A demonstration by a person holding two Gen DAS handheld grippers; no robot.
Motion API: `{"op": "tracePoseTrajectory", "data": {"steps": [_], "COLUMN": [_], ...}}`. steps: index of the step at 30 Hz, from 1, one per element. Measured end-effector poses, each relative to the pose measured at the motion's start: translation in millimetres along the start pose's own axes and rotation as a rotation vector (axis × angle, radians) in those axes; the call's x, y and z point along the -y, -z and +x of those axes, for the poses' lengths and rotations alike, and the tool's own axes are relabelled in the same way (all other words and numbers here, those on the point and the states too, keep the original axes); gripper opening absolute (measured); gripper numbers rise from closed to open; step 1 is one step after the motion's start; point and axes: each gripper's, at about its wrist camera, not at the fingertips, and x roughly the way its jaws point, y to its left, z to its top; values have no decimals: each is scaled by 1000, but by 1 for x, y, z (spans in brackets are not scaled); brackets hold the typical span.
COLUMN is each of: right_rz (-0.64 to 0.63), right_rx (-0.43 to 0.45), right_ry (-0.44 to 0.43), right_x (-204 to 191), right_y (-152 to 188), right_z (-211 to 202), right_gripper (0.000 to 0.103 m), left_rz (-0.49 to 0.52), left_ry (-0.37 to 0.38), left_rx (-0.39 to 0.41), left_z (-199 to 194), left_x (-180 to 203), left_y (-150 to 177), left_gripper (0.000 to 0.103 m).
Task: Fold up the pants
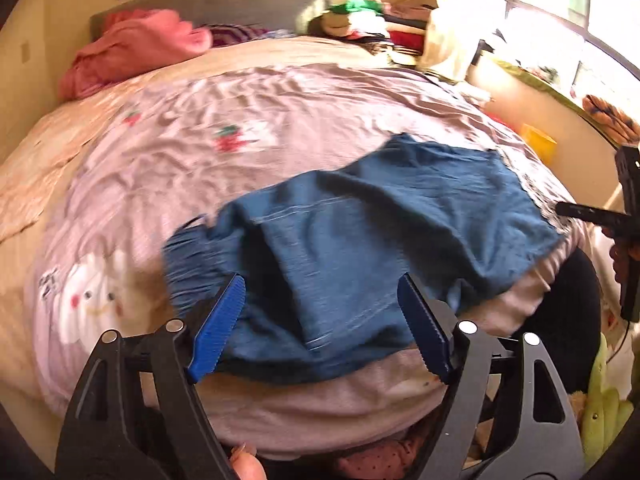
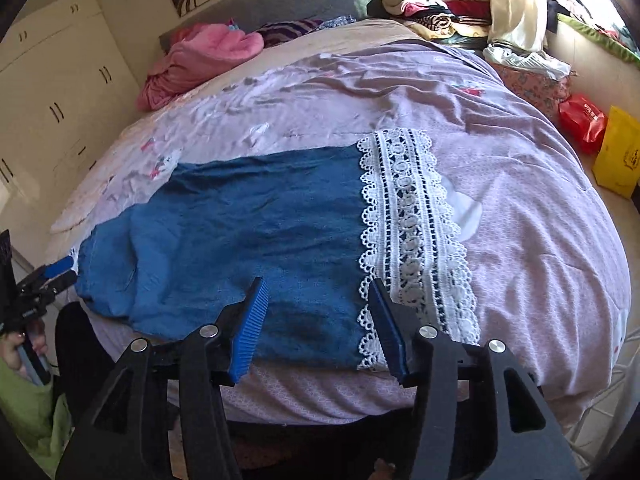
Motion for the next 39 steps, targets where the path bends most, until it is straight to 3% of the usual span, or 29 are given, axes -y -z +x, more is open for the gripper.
{"op": "tracePoseTrajectory", "data": {"steps": [3,6,7,8,12,15,18,22,23,24,25,28,30,35,39], "right_rz": [-25,-46,-55,-54,-33,-27,-50,-65,-70,-72,-69,-31,-2,21,87], "right_rx": [-23,-50,-59,-67,-78,-79,-82,-85,-88,-89,-85,-29,14,63,25], "right_ry": [30,81,97,113,124,121,139,130,126,123,114,52,29,57,31], "right_x": [-4,-4,-3,1,12,12,7,6,6,6,6,12,20,48,76], "right_y": [0,3,4,6,10,9,12,12,12,11,9,-1,-13,-54,-83], "right_z": [12,22,25,26,28,29,33,37,37,36,33,14,1,-1,24], "right_gripper": [52,52,52,52,52,52,56,63,63,63,63,64,65,66,66], "left_rz": [-91,-150,-158,-152,-165,-135,-132,-124,-126,-132,-134,-123,-89,-31,17], "left_ry": [-42,-3,-26,-76,-81,-142,-116,-127,-124,-137,-153,-159,-164,-40,71], "left_rx": [-39,-70,-82,-89,-64,-24,-74,-53,-55,-65,-67,-17,20,59,37], "left_z": [5,21,27,32,33,28,40,41,39,35,29,4,-10,1,39], "left_x": [-29,-39,-40,-38,-48,-58,-61,-59,-60,-61,-61,-60,-52,-18,21], "left_y": [8,11,11,11,5,0,6,12,11,10,9,0,-13,-58,-91], "left_gripper": [74,71,60,31,22,20,24,26,30,46,53,57,68,73,73]}}
